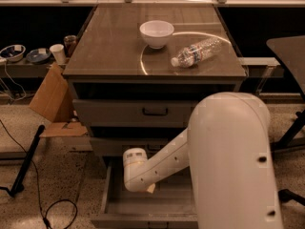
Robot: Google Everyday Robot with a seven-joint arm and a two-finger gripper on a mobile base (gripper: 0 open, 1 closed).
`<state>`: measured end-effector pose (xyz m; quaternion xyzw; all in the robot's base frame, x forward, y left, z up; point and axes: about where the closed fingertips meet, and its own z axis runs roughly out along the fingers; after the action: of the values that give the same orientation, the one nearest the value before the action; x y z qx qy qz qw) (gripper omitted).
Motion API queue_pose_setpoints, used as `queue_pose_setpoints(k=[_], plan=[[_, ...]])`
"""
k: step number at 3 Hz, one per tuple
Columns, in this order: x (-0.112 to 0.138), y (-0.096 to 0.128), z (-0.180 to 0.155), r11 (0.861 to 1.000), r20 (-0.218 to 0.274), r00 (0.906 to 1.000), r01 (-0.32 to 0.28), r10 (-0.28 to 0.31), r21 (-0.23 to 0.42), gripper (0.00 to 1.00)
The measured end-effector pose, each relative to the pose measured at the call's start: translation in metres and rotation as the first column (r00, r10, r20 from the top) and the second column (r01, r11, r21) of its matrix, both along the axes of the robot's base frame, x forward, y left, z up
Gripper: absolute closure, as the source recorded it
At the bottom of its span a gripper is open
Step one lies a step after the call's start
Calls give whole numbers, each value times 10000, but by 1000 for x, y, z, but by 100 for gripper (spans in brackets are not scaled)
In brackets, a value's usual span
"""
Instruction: Pick apple from bottom drawer and place on counter
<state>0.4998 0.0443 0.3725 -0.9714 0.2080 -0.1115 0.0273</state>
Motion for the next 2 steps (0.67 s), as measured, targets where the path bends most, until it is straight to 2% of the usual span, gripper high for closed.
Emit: queue_pose_setpoints(k=[1, 2], plan=[[44, 10, 78, 9975, 632, 9973, -339, 378, -616, 100], [60, 14, 140, 9900, 452, 9980, -368, 433, -1359, 100]])
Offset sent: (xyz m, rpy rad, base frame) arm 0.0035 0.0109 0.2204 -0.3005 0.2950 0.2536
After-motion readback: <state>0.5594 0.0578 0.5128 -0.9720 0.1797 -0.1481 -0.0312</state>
